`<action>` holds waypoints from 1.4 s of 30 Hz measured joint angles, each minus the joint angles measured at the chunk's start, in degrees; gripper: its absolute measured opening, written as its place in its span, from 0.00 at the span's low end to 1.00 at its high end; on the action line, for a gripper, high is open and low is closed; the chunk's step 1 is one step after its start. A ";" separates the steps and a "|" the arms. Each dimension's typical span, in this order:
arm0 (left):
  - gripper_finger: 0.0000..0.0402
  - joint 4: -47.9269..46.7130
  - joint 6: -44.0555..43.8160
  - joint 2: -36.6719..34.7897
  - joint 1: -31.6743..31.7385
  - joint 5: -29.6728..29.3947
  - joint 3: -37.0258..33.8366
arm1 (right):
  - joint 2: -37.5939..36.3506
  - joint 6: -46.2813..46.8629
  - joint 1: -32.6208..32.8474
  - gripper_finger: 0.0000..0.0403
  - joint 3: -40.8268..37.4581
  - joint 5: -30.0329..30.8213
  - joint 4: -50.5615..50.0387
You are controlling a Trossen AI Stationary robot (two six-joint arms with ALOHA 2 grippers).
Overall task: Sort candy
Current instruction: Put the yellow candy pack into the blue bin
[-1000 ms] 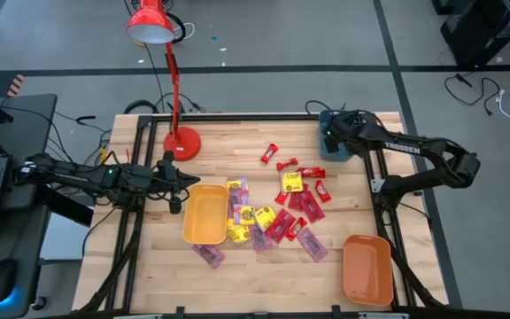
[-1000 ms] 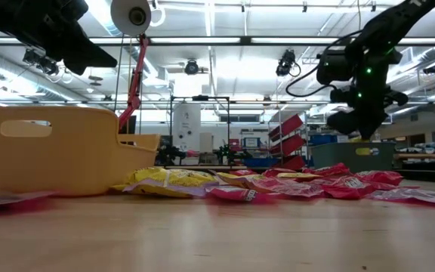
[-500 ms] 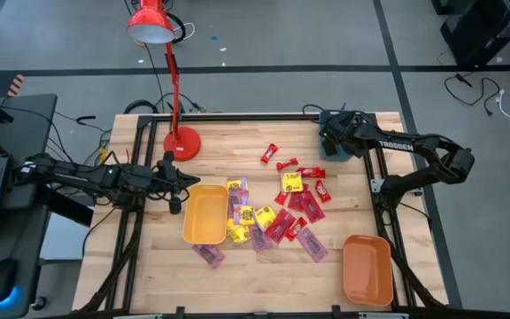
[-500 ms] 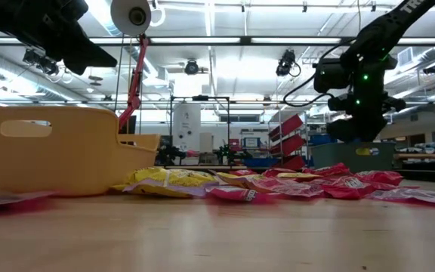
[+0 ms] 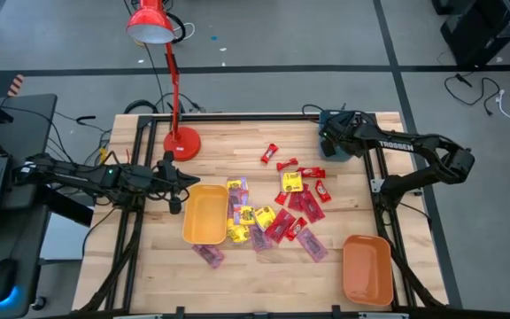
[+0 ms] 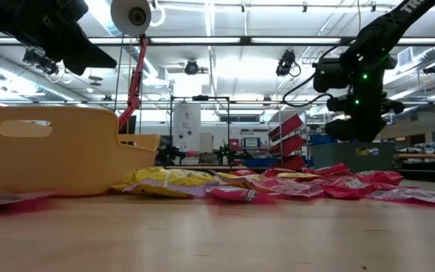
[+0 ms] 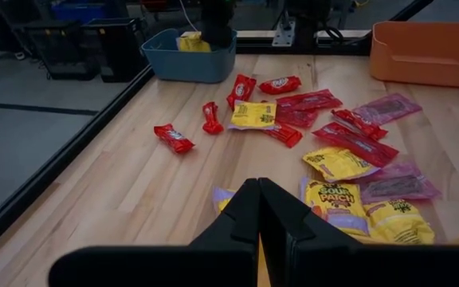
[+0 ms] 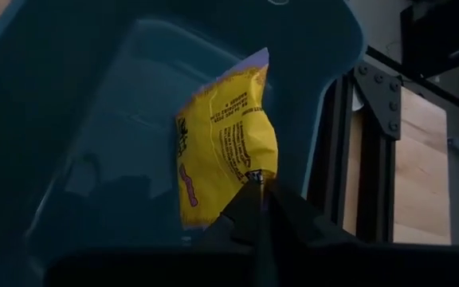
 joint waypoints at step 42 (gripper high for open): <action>0.02 0.08 0.31 0.00 -0.01 0.00 0.00 | -0.76 -4.67 3.00 0.13 0.02 -5.85 20.78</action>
